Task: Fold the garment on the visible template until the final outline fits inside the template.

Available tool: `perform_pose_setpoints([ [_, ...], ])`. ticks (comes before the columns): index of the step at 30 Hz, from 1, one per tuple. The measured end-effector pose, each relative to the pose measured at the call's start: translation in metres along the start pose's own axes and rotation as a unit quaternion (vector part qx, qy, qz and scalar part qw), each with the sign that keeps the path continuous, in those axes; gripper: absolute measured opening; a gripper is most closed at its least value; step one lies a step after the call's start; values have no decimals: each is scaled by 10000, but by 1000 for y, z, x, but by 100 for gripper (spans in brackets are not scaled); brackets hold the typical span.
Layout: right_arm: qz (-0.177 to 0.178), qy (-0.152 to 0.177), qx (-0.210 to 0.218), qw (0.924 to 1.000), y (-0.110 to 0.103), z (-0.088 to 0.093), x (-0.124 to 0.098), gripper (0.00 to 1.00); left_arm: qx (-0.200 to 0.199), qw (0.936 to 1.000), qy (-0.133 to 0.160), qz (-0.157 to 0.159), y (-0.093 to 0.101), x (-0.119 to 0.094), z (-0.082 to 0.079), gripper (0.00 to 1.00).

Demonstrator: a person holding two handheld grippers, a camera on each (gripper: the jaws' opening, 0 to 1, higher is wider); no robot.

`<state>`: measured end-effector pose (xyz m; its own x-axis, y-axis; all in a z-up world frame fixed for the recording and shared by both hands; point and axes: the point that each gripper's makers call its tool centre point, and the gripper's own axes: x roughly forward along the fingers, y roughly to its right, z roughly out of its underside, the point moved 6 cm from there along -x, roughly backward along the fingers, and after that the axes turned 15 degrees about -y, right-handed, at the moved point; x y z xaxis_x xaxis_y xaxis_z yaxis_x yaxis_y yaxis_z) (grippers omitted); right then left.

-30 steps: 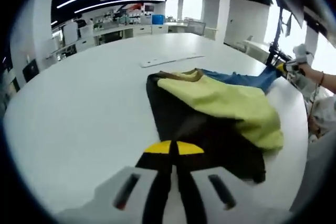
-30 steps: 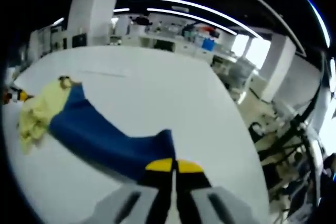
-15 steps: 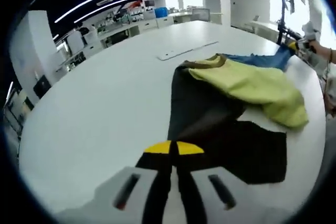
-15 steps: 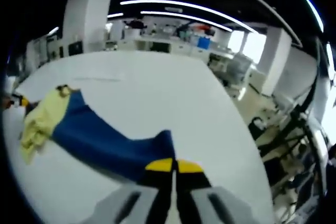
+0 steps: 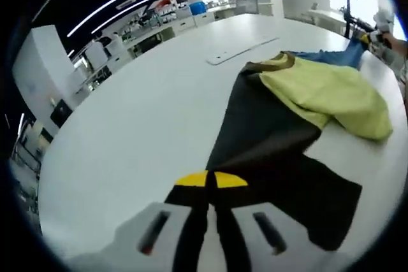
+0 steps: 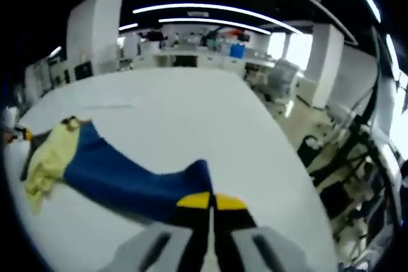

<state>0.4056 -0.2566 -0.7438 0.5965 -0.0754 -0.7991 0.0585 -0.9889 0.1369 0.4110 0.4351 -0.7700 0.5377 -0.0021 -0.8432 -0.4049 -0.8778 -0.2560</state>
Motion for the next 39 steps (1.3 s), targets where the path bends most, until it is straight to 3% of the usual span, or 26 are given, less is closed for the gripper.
perform_pose_setpoints([
  [13, 210, 17, -102, 9997, 14, -8, 6, 0, 78, 9997, -173, -166, -23, 8, 6, 0],
  [17, 149, -55, -41, 9999, 12, -6, 9, 0, -23, 9998, -116, -132, -19, 8, 4, 0],
  [18, 108, -86, -33, 9999, 11, -6, 10, 0, -81, 9999, -77, -80, -17, 8, 3, 0],
  [20, 26, -90, -85, 9999, 9, -4, 12, 0, -709, 9973, -24, 210, -9, 3, 3, 0],
  [24, -32, -84, -71, 9999, 4, 1, 10, 0, -939, 9939, 367, 442, -5, -4, -2, 3],
  [26, -24, -64, -34, 10000, 4, 2, 8, 1, -1371, 9863, 592, 694, 1, -12, -3, 11],
  [28, -54, -43, 70, 10000, 4, 2, 7, 10, -1538, 9811, 829, 833, 5, -19, -2, 18],
  [31, -175, 22, 181, 9997, 2, 1, 4, 25, -1434, 9819, 955, 788, 7, -22, 1, 30],
  [34, -550, 100, 153, 9983, -9, -1, 2, 39, -1558, 9772, 1092, 944, 3, -19, 1, 43],
  [39, -1008, 98, -35, 9949, -31, 0, -3, 63, -1499, 9742, 1228, 1157, 23, -33, 8, 58],
])
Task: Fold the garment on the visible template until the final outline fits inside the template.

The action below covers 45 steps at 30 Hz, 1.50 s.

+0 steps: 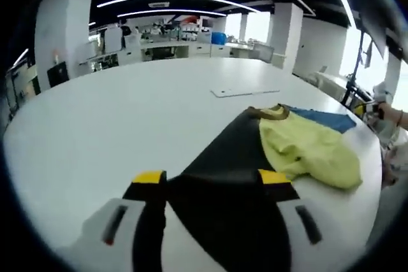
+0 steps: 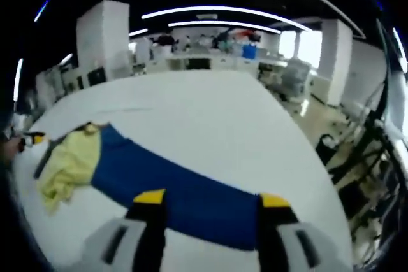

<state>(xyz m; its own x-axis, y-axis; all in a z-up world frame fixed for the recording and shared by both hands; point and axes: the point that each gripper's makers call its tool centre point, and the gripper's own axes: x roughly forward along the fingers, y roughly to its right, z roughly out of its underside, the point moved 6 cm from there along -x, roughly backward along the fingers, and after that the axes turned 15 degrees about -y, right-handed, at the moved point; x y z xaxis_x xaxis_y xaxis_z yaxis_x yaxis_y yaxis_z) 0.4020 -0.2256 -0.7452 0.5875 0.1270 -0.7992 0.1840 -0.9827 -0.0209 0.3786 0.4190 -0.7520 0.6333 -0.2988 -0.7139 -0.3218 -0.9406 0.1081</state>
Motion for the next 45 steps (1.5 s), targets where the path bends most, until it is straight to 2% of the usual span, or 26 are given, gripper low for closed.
perform_pose_setpoints([
  [4, -341, 5, -267, 9991, -29, 2, -2, 76, 129, 9997, 155, 139, 11, -8, 0, 72],
  [7, -502, 1, -474, 9976, -44, 2, 0, 82, 297, 9992, 176, 222, 20, -13, 5, 83],
  [10, -729, -24, -641, 9953, -66, 1, 0, 87, 443, 9985, 146, 281, 25, -17, 9, 88],
  [17, -1061, 49, -1293, 9859, -113, -6, -4, 97, 711, 9968, 140, 349, 52, -31, 27, 98],
  [21, -1459, 16, -1492, 9780, -142, -7, -7, 99, 611, 9968, 213, 468, 71, -38, 32, 99],
  [25, -1816, -89, -1933, 9641, -173, -6, -12, 99, 644, 9964, 220, 507, 85, -45, 36, 99],
  [28, -2069, -143, -2178, 9537, -195, -4, -19, 99, 505, 9959, 260, 700, 93, -47, 35, 99],
  [34, -2458, -107, -2835, 9269, -243, 0, -28, 99, 803, 9937, 271, 739, 114, -60, 37, 99],
  [38, -2560, 116, -3121, 9148, -277, 4, -32, 96, 660, 9932, 378, 884, 120, -64, 39, 99],
  [40, -2592, 78, -3204, 9111, -289, 9, -31, 96, 704, 9923, 438, 916, 130, -69, 40, 99],
  [42, -2671, 88, -3348, 9036, -301, 15, -32, 94, 725, 9921, 402, 943, 136, -72, 43, 99],
  [43, -2695, 95, -3348, 9029, -305, 16, -31, 93, 766, 9918, 392, 947, 138, -72, 44, 99],
  [45, -2873, 70, -3455, 8933, -317, 23, -31, 91, 859, 9915, 332, 919, 140, -74, 48, 99],
])
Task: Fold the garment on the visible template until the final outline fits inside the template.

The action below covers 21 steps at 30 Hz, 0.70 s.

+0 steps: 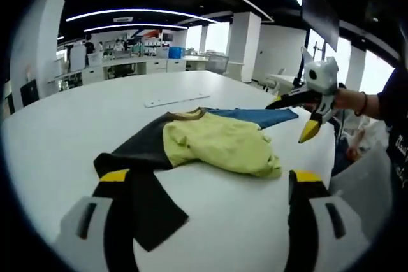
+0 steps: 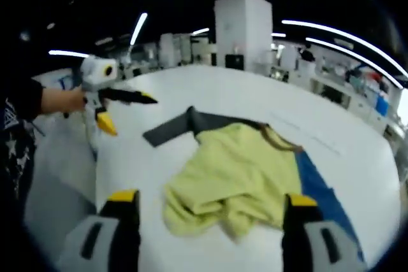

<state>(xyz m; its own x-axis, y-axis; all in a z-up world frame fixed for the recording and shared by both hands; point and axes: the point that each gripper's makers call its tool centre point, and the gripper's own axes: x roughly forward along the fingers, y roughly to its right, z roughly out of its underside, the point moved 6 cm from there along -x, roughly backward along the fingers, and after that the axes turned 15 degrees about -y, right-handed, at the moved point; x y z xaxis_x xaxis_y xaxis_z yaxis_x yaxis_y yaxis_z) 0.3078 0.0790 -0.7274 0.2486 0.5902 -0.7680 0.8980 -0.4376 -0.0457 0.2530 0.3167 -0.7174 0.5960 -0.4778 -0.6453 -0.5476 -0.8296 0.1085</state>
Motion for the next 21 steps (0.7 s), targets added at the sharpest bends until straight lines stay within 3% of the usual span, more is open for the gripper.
perform_pose_setpoints([
  [6, -307, -114, -514, 9981, -22, -2, 21, 85, -18, 9999, -104, 57, 6, -2, 11, 99],
  [12, -446, -560, -733, 9947, -31, 11, 46, 67, 80, 9998, -142, 86, 11, -3, 16, 99],
  [21, -139, -883, -1002, 9909, -23, 22, 61, 41, 87, 9996, -251, 84, 11, -8, 26, 96],
])
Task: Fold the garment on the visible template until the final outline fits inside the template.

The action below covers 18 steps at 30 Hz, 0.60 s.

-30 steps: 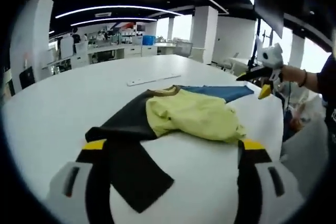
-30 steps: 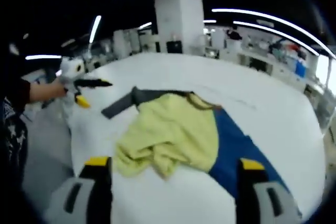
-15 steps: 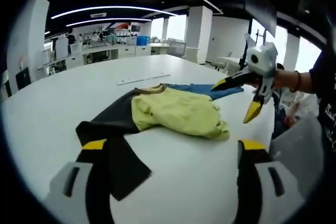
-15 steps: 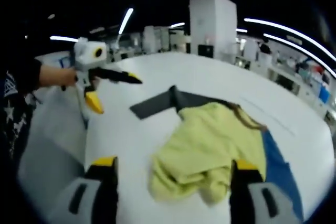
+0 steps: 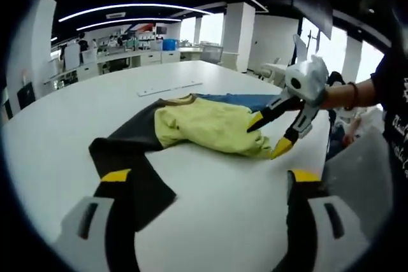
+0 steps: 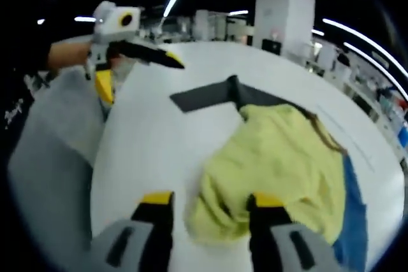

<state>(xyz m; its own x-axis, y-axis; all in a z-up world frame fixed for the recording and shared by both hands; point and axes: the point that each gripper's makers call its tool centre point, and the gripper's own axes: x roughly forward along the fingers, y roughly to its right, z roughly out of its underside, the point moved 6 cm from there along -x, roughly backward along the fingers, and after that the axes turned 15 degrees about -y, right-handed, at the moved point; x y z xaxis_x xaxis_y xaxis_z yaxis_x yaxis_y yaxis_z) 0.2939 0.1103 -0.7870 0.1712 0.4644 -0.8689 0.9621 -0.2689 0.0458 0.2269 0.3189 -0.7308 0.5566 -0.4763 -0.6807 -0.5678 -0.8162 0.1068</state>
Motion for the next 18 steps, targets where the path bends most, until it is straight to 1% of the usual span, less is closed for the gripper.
perform_pose_setpoints([
  [2, 30, -24, 143, 9999, 2, -1, 1, 39, -30, 10000, 13, 22, 1, -1, 2, 95],
  [4, -25, -36, 190, 9998, 1, -1, 2, 39, -67, 10000, -7, 16, 1, -1, 5, 94],
  [5, -14, -62, 187, 9998, 1, -1, 3, 38, -85, 10000, -12, -2, 1, -1, 6, 94],
  [7, 33, -279, 96, 9996, 1, 3, 8, 31, -167, 9999, 25, -11, 2, -1, 9, 94],
  [13, 167, -357, 158, 9991, 3, 1, 14, 26, -318, 9994, 78, -75, 2, -1, 11, 93],
  [15, 201, -352, 170, 9990, 4, 1, 15, 18, -325, 9994, 78, -68, 2, 0, 10, 92],
  [17, 200, -366, 210, 9989, 5, -1, 14, 7, -293, 9995, 59, -47, 3, 2, 9, 92],
  [18, 183, -348, 282, 9988, 6, -2, 12, 5, -264, 9996, 49, -46, 3, 2, 9, 92],
])
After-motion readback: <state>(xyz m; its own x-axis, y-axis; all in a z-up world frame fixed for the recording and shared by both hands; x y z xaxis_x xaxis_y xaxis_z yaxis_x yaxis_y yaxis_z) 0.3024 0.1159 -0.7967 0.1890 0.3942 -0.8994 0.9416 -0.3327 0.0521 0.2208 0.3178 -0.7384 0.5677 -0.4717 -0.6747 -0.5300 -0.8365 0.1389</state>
